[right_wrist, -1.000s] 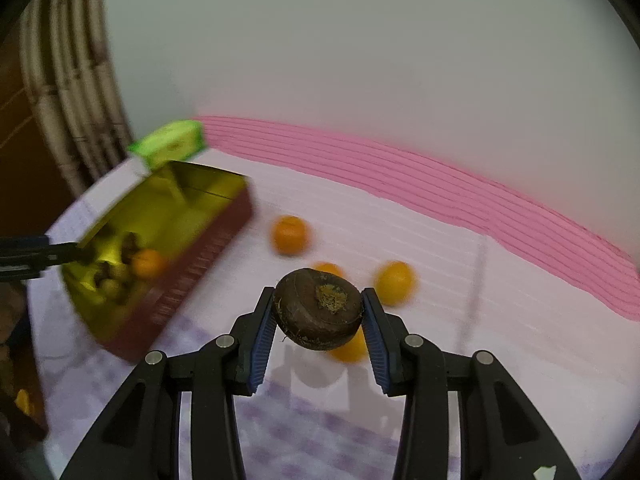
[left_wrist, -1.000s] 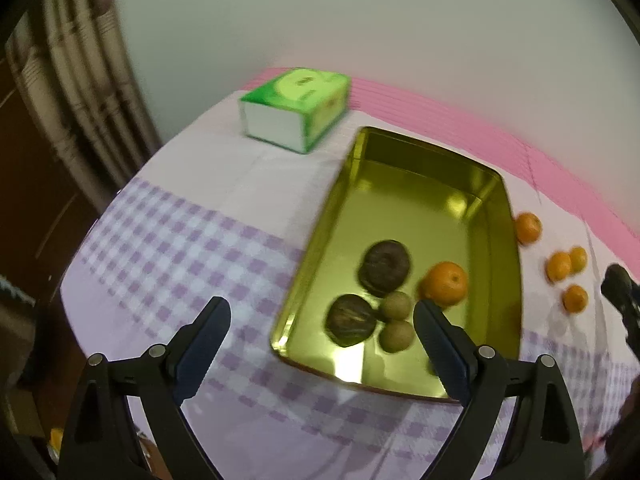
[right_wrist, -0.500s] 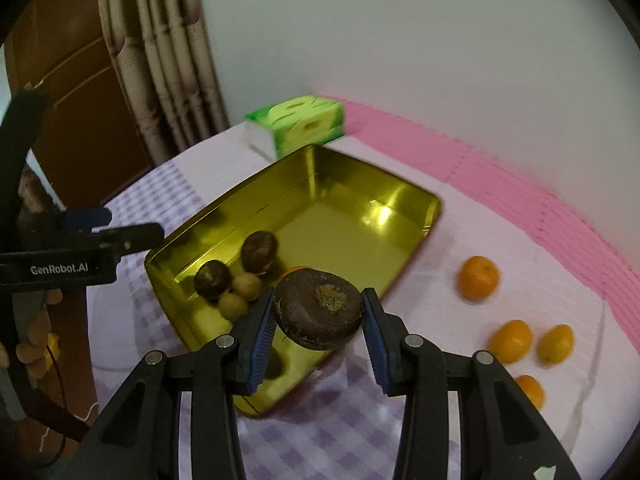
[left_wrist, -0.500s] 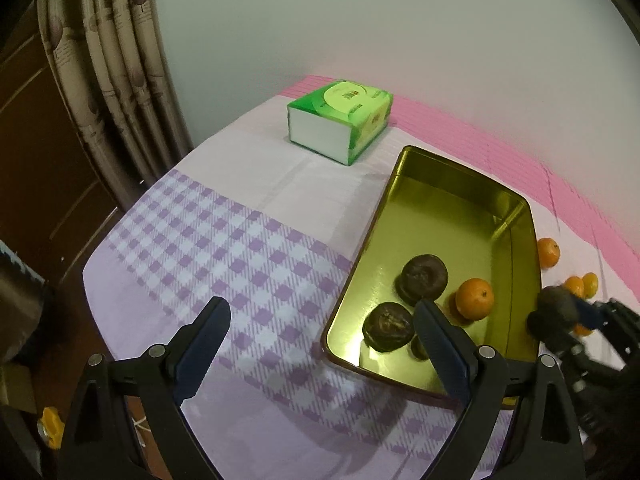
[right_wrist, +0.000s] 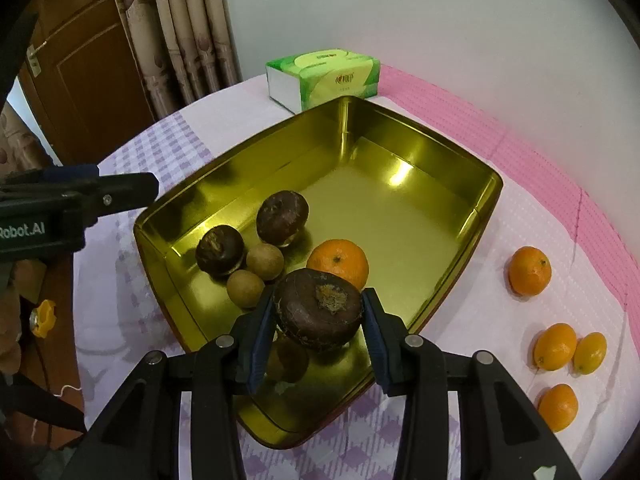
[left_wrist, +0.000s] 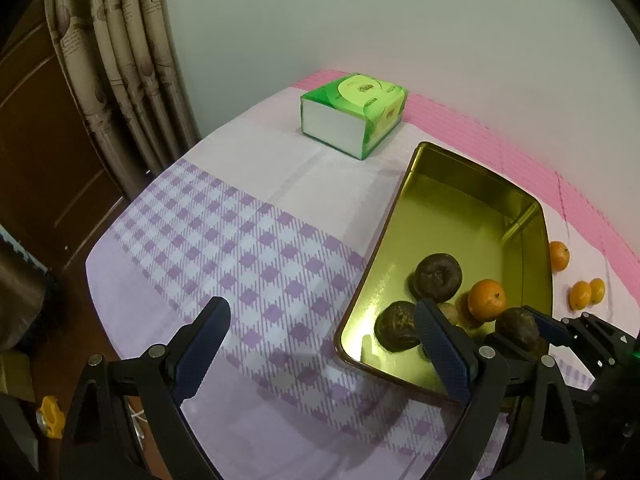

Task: Organize fruits
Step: 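Carry the passion fruit into the tin with the right tool and release, then grasp an orange from the pile with the right tool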

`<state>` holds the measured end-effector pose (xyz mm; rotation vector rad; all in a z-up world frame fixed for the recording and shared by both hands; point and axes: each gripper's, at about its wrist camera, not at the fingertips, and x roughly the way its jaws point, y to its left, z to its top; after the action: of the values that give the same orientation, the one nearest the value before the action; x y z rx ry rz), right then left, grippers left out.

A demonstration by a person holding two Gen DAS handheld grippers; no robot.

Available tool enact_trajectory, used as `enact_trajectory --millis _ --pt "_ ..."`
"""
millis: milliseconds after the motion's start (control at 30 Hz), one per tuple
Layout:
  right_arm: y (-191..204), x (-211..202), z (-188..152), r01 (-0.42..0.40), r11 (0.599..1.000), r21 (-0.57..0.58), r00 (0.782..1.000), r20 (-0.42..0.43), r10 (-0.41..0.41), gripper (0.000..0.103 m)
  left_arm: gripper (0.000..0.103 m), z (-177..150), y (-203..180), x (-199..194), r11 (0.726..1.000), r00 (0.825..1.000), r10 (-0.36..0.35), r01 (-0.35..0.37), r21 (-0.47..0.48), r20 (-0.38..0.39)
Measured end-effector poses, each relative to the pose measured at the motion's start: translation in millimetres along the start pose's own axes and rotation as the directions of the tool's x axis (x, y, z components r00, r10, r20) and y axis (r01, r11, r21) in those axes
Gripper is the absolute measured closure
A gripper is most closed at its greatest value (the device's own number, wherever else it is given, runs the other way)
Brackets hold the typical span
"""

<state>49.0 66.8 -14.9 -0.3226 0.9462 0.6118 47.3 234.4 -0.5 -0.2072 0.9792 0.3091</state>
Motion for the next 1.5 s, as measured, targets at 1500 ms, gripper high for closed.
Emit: enact_trajectory --millis 1500 --pt "-155 -73 -81 0.164 0.972 0.17 0.986 -0.009 -0.165 0.059 0.01 -5 -20 3 0.995 0.998 -0.064 0.065 0.079 -0.018"
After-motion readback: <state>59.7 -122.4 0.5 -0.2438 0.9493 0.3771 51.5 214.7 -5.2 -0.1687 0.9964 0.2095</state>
